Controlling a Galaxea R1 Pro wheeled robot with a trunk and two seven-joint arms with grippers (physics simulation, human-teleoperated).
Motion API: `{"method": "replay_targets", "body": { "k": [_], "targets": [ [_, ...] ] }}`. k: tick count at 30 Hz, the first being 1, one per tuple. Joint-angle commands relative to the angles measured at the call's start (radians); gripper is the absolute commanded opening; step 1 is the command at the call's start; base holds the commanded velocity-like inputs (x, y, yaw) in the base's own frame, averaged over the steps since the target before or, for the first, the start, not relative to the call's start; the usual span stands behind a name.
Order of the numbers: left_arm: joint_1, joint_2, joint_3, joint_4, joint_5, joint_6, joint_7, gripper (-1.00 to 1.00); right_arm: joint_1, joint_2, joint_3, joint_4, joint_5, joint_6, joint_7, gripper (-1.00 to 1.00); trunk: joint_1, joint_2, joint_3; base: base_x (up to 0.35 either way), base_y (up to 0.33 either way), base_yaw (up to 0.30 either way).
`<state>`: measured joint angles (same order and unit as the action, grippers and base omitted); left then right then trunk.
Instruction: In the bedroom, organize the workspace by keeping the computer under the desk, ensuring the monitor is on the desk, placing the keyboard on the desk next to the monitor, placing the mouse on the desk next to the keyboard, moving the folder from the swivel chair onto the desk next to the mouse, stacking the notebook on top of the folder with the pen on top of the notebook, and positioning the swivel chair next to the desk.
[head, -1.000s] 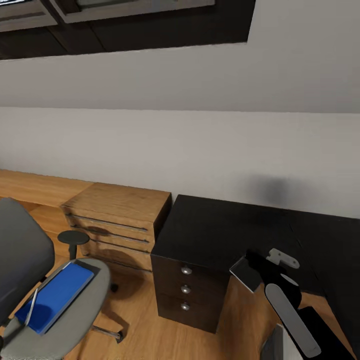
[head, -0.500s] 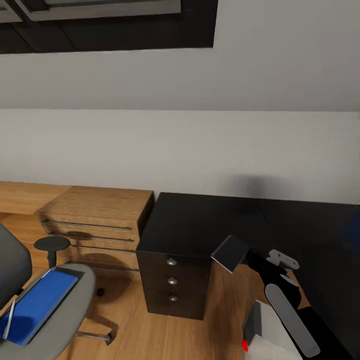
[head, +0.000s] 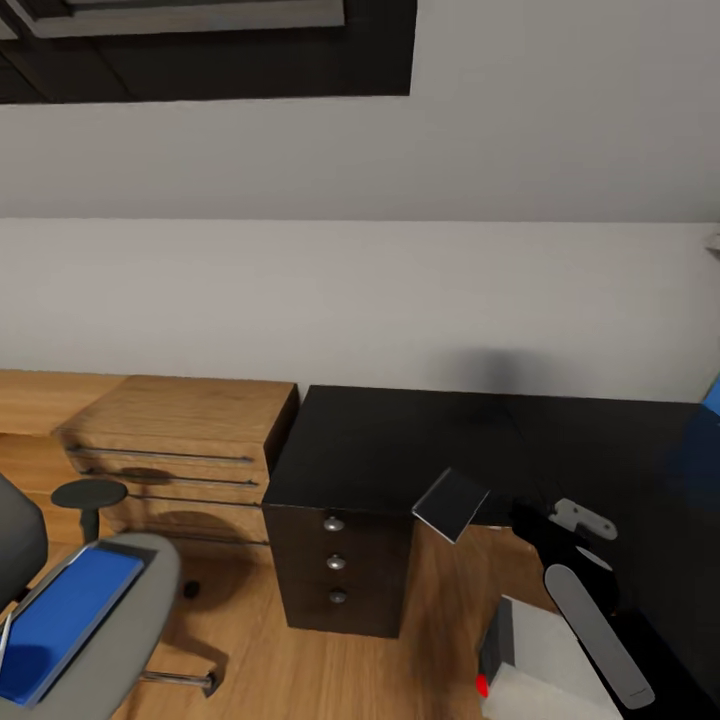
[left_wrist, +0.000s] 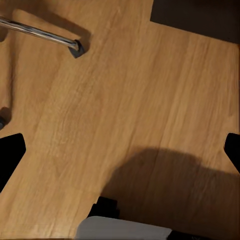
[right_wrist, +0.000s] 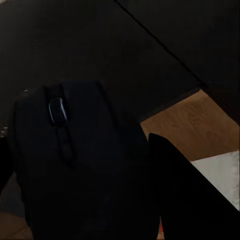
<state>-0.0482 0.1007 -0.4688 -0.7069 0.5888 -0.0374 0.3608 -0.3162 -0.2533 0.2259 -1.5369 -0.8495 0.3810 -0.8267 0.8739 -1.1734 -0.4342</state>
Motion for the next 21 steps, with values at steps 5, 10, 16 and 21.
{"method": "replay_targets", "body": {
  "k": [5,10,16,21],
  "targets": [
    [-0.001,-0.002,-0.008,0.006,0.01,-0.019,0.009,1.0,-0.001,-0.073,0.001,0.012,-0.01,0.007,0.036,-1.0,0.0,-0.001,-0.001,0.0,0.0,-0.276],
    [-0.001,-0.003,-0.008,0.008,0.009,-0.04,0.01,1.0,-0.001,-0.152,0.0,0.017,-0.01,0.027,0.094,-1.0,0.0,-0.001,-0.001,0.0,0.0,-0.296],
    [-0.001,-0.004,-0.008,0.01,0.009,-0.045,0.011,1.0,-0.001,-0.206,0.0,0.037,-0.001,0.101,0.195,-1.0,0.0,-0.001,-0.001,0.0,0.0,-0.299],
    [-0.001,-0.004,-0.008,0.01,0.009,-0.045,0.012,1.0,-0.001,-0.261,-0.001,0.056,0.02,0.147,0.304,-1.0,0.0,-0.001,-0.001,0.0,0.0,-0.3]
  ]
}}
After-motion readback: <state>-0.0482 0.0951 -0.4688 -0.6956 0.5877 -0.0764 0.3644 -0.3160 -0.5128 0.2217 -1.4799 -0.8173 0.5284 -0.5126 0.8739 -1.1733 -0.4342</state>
